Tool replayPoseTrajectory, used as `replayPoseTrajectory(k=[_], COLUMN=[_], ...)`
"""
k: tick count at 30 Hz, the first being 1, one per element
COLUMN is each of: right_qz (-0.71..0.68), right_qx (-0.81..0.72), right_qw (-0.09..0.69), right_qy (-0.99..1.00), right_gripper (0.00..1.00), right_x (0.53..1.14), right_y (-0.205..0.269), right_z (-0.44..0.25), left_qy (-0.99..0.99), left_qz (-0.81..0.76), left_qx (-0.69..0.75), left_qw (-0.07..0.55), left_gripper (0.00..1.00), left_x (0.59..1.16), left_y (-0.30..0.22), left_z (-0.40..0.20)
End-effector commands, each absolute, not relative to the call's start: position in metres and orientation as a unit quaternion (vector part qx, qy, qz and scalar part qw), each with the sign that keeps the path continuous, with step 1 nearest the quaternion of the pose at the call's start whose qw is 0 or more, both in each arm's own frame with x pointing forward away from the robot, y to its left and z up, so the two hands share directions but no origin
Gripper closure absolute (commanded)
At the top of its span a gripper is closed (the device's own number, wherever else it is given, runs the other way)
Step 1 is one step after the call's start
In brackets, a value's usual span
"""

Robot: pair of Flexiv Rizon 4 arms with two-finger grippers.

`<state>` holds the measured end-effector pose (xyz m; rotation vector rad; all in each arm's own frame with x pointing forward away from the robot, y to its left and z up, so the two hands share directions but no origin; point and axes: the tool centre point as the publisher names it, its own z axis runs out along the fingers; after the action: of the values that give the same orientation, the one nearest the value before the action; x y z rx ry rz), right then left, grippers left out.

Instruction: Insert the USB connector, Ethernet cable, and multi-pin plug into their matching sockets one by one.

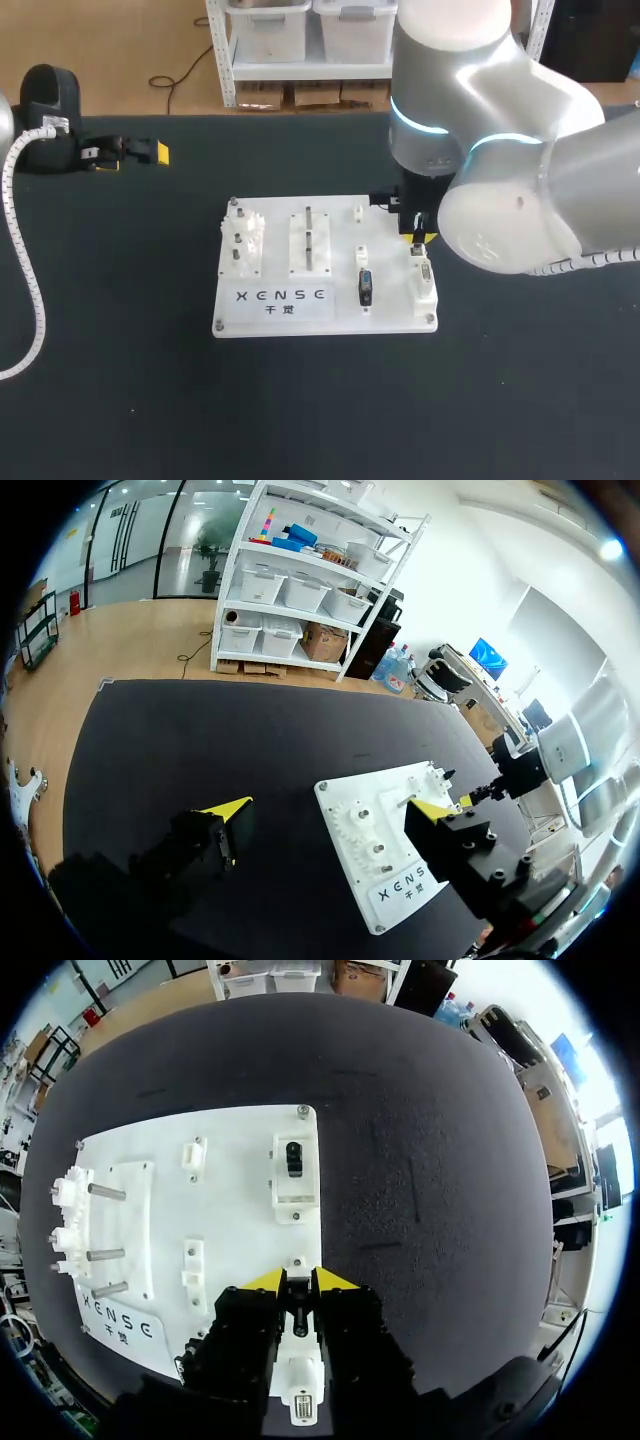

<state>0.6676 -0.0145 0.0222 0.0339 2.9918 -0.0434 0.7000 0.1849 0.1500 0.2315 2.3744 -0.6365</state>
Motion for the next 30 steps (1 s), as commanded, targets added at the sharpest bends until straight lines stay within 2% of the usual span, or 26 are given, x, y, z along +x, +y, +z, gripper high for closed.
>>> replayPoseTrajectory(k=[1, 30], right_qz=[-0.014, -0.007], right_qx=[0.014, 0.010], right_qw=[0.078, 0.082], right_qy=[0.997, 0.997], right_gripper=[1.00, 1.00], right_x=[0.667, 0.680], right_y=[-0.017, -0.014], right_z=[0.019, 0.024], left_qy=[0.908, 0.908], left_qz=[-0.243, -0.243], left_qx=[0.089, 0.089], left_qw=[0.330, 0.330], left_gripper=[0.00, 0.00], left_x=[0.700, 0.700], left_y=[0.185, 0.185], left_z=[0.150, 0.150])
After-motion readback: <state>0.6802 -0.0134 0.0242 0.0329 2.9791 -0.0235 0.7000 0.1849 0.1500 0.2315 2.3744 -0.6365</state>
